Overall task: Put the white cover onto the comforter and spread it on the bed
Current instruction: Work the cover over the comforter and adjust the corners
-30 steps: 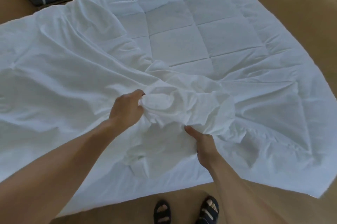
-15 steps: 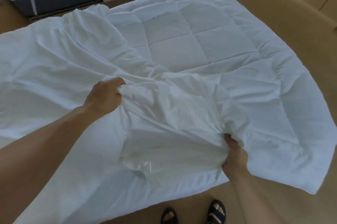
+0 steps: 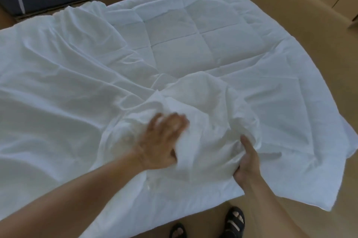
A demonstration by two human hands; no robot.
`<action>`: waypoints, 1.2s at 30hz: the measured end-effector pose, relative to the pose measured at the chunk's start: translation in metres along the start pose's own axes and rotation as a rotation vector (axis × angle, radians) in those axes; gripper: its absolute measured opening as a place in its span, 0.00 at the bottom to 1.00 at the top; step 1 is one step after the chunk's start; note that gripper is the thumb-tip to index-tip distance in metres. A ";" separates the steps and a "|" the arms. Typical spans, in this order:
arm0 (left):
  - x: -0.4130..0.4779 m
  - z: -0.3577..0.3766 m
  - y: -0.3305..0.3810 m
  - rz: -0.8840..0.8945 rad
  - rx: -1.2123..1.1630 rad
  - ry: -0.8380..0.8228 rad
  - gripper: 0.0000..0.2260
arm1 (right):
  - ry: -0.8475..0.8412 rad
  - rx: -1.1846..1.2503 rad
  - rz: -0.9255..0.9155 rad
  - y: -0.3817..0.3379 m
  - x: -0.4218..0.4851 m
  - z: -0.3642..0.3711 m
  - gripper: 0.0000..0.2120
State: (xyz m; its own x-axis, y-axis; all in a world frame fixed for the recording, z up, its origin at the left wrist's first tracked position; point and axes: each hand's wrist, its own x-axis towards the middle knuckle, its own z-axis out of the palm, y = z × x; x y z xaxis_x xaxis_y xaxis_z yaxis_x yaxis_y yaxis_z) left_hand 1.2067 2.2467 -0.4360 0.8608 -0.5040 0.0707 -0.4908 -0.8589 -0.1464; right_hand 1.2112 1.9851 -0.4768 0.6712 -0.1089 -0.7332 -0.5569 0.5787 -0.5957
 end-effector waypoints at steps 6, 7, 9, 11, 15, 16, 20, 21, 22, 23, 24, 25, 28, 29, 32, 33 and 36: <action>0.065 0.039 0.049 0.039 0.326 -0.523 0.40 | 0.046 0.235 0.138 0.010 0.002 -0.026 0.29; 0.073 0.045 0.045 0.000 0.348 -0.524 0.39 | 0.091 0.200 0.173 0.013 0.003 -0.028 0.26; 0.090 0.056 0.043 -0.074 0.362 -0.519 0.37 | 0.249 0.101 0.184 0.021 0.012 -0.033 0.18; 0.104 0.062 0.045 -0.085 0.384 -0.556 0.36 | 0.356 -0.030 0.107 0.026 0.024 -0.031 0.20; 0.122 0.072 0.039 -0.136 0.356 -0.633 0.37 | 0.443 -0.088 0.093 0.030 0.044 -0.026 0.23; 0.125 0.071 0.038 -0.127 0.359 -0.662 0.36 | 0.438 -0.123 0.085 0.034 0.047 -0.027 0.28; 0.125 0.074 0.037 -0.029 0.264 -0.708 0.21 | 0.282 -0.270 0.031 0.042 0.038 -0.036 0.31; 0.128 0.067 0.038 -0.053 0.191 -0.687 0.19 | 0.235 -0.267 0.025 0.041 0.034 -0.037 0.29; 0.132 0.060 0.039 -0.088 0.083 -0.647 0.17 | 0.193 -0.251 0.020 0.039 0.030 -0.036 0.27; 0.133 0.052 0.040 -0.133 -0.041 -0.612 0.16 | 0.155 -0.231 0.013 0.037 0.026 -0.035 0.26; 0.136 0.040 0.041 -0.177 -0.176 -0.579 0.16 | 0.116 -0.205 -0.002 0.035 0.022 -0.032 0.25; 0.136 0.028 0.042 -0.225 -0.306 -0.565 0.17 | 0.066 -0.182 -0.018 0.032 0.016 -0.029 0.24; 0.134 -0.008 0.040 -0.356 -0.644 -0.577 0.20 | -0.099 -0.012 -0.007 0.024 0.000 -0.022 0.33; 0.133 -0.019 0.038 -0.408 -0.738 -0.562 0.20 | -0.137 0.057 0.019 0.023 -0.003 -0.022 0.41; 0.135 -0.050 0.031 -0.551 -0.911 -0.461 0.17 | -0.266 0.234 0.123 0.025 -0.023 -0.013 0.47; 0.136 -0.060 0.031 -0.570 -0.966 -0.427 0.17 | -0.288 0.249 0.137 0.029 -0.029 -0.009 0.42; 0.131 -0.092 0.028 -0.567 -1.164 -0.364 0.14 | -0.259 0.141 0.063 0.024 -0.040 0.008 0.35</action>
State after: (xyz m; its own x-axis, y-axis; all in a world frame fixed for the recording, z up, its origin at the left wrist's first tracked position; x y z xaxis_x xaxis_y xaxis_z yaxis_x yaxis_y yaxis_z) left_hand 1.2937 2.1482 -0.3395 0.8793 -0.1594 -0.4489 0.2705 -0.6086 0.7460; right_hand 1.1745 2.0095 -0.4588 0.7503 0.1300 -0.6481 -0.5399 0.6863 -0.4874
